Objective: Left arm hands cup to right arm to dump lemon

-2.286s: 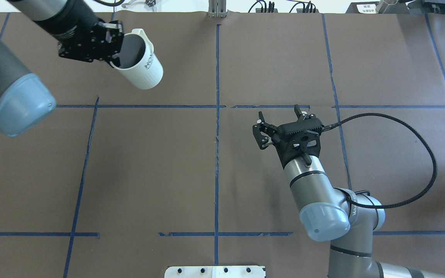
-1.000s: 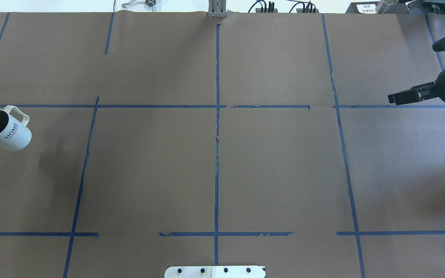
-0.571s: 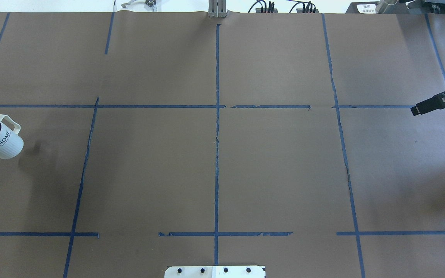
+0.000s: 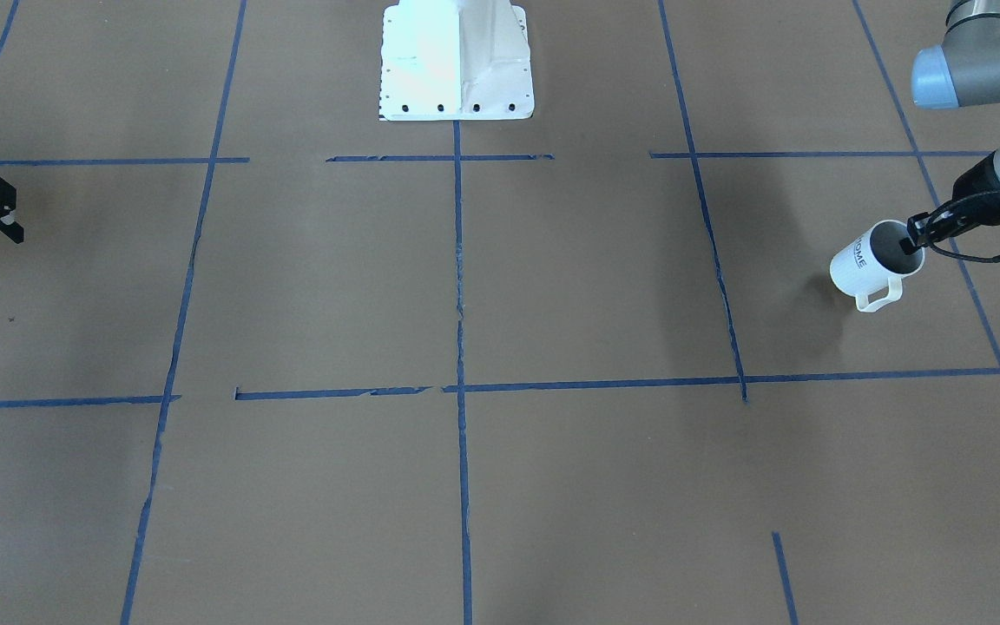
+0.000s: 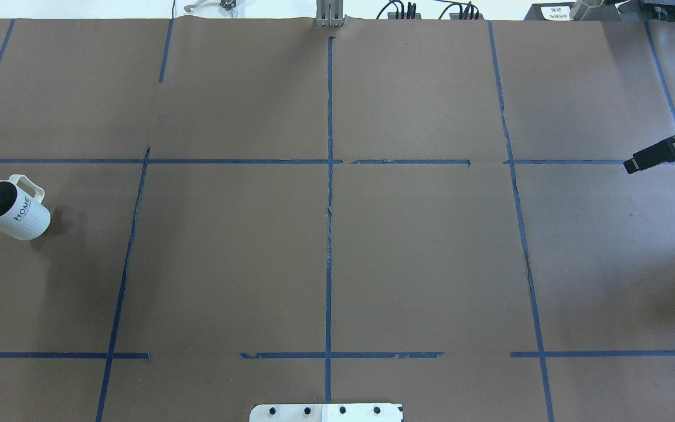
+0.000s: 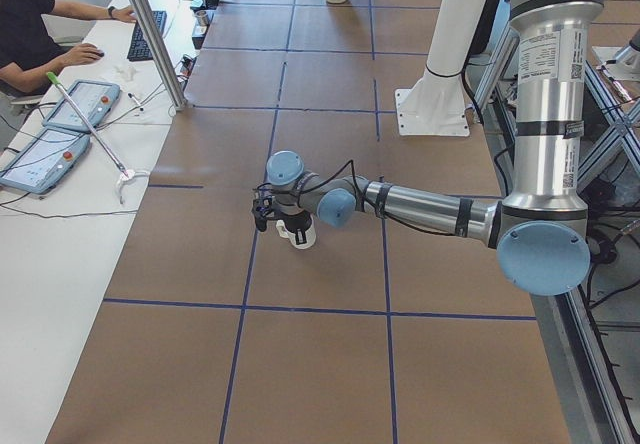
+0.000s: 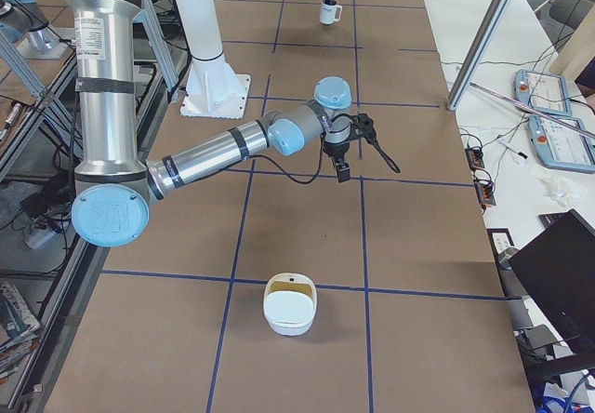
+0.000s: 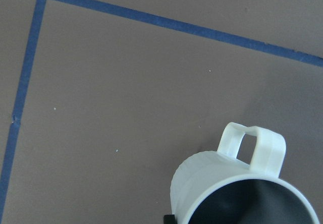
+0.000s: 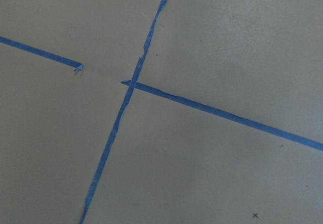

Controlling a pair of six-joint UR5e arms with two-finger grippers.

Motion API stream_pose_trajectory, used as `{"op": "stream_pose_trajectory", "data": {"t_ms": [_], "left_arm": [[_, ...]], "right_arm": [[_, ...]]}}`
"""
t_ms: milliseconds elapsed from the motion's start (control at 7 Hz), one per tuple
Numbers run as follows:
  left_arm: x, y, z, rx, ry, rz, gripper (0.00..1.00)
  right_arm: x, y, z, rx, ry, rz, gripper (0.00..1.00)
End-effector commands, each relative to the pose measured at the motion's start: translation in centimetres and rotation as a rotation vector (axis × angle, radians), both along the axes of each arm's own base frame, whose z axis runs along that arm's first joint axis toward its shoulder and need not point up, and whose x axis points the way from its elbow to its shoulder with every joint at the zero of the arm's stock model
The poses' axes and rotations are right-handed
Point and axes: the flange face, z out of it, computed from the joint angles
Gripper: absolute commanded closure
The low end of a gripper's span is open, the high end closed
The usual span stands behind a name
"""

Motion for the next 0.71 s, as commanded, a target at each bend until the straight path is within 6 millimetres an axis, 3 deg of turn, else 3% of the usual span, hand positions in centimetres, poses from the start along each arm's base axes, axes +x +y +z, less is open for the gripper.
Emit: {"op": "stream_pose_trajectory", "data": {"t_ms": [0,143,286,429,571], "left_arm": [[0.8,0.1,-0.3,0.024,0.013,0.016,0.24],[0.7,0.3,-1.1,0.059,0.032,0.01,0.0],[0.4,0.4,-1.1,0.074,0.033,0.009,0.0],[-0.3,0.6,-3.2,0.114,0.046,-0.002,0.0],[-2.9,3.2,-4.7,0.136,0.054,-0.026,0.0]], "right_arm": [[-0.2,-0.5,-0.7,0.013,-0.005,0.001,0.0],[-0.2,-0.6,-0.8,0.016,-0.005,0.002,0.0],[-0.2,-0.6,-0.9,0.018,-0.004,0.003,0.0],[-0.1,-0.7,-0.9,0.02,-0.001,0.007,0.0],[0.2,-0.8,-1.0,0.024,0.001,0.015,0.0]]}}
